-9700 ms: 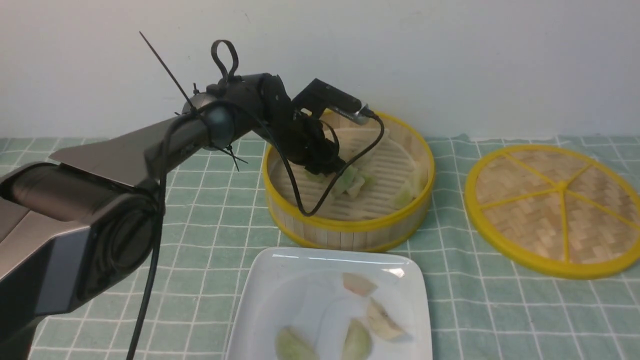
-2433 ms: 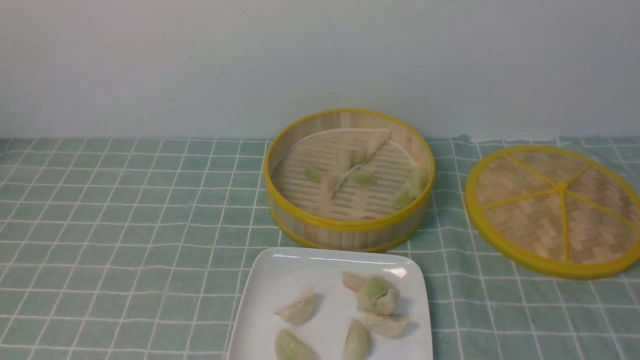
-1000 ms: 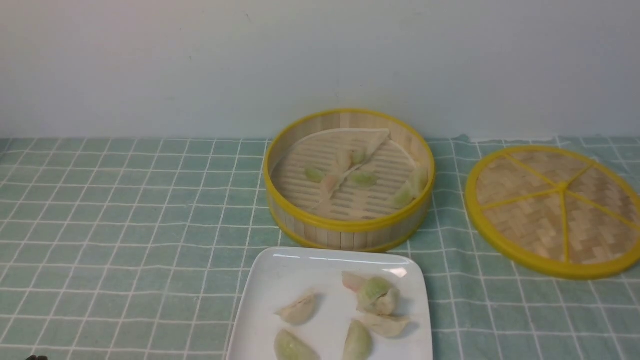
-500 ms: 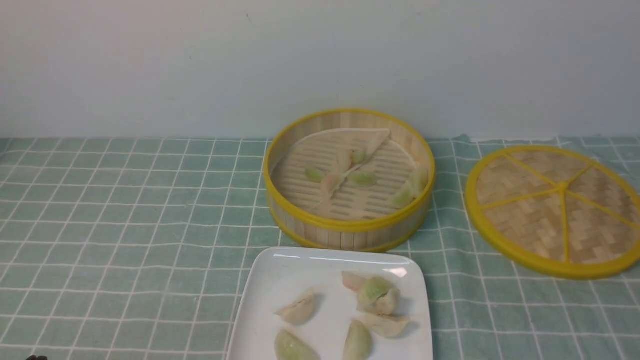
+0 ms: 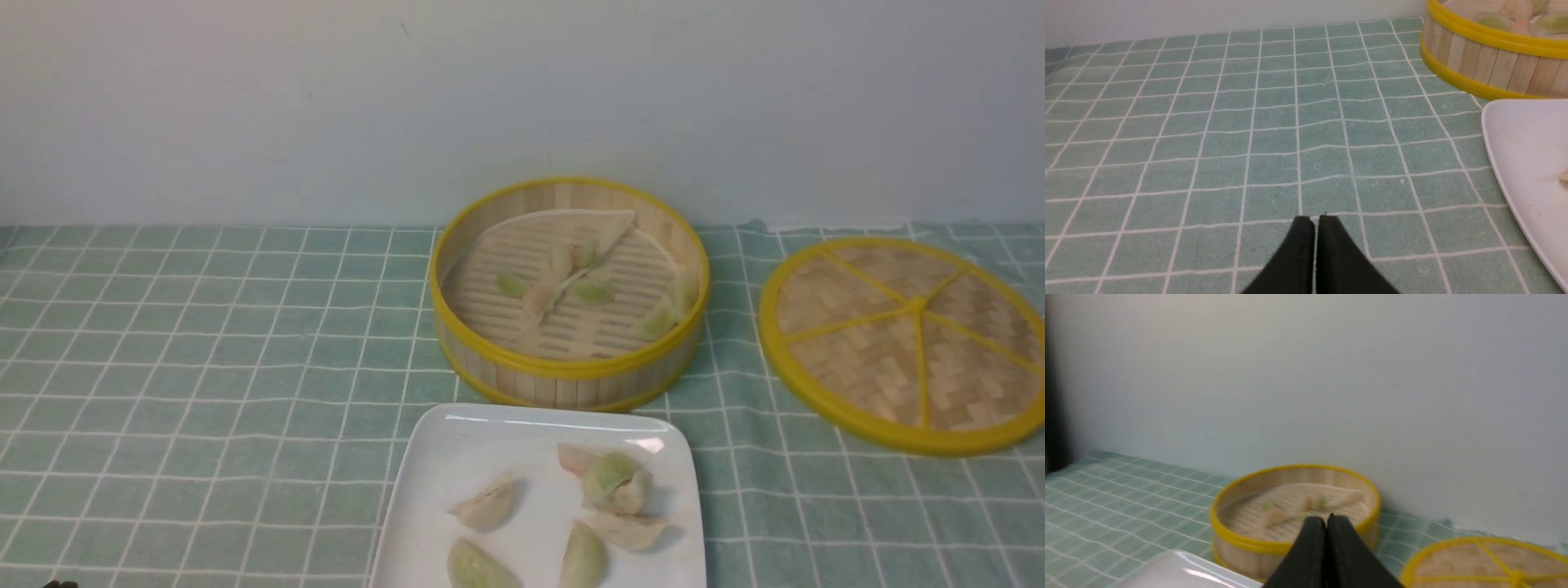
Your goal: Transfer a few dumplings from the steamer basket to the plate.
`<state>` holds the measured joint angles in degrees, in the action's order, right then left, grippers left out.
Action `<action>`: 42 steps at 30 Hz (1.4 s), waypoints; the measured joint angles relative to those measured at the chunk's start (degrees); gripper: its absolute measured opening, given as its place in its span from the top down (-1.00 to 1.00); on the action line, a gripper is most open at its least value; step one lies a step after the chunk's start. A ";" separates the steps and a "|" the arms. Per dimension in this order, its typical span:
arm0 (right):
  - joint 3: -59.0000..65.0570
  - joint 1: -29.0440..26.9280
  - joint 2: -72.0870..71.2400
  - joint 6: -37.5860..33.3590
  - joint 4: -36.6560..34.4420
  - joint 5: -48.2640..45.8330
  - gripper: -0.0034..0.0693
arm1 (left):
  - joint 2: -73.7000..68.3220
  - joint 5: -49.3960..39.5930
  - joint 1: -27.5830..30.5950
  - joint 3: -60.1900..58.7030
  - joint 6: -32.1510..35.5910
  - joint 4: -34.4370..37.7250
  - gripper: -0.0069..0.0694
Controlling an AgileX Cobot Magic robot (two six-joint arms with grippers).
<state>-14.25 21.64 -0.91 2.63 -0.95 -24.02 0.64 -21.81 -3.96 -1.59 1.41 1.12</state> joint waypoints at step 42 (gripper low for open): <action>15.33 -22.33 0.09 -0.18 3.25 1.77 0.94 | 0.00 -0.16 0.00 0.05 0.05 0.00 0.83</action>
<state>1.08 -0.69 -0.82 2.45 2.30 -22.26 0.64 -21.97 -3.96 -1.54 1.46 1.12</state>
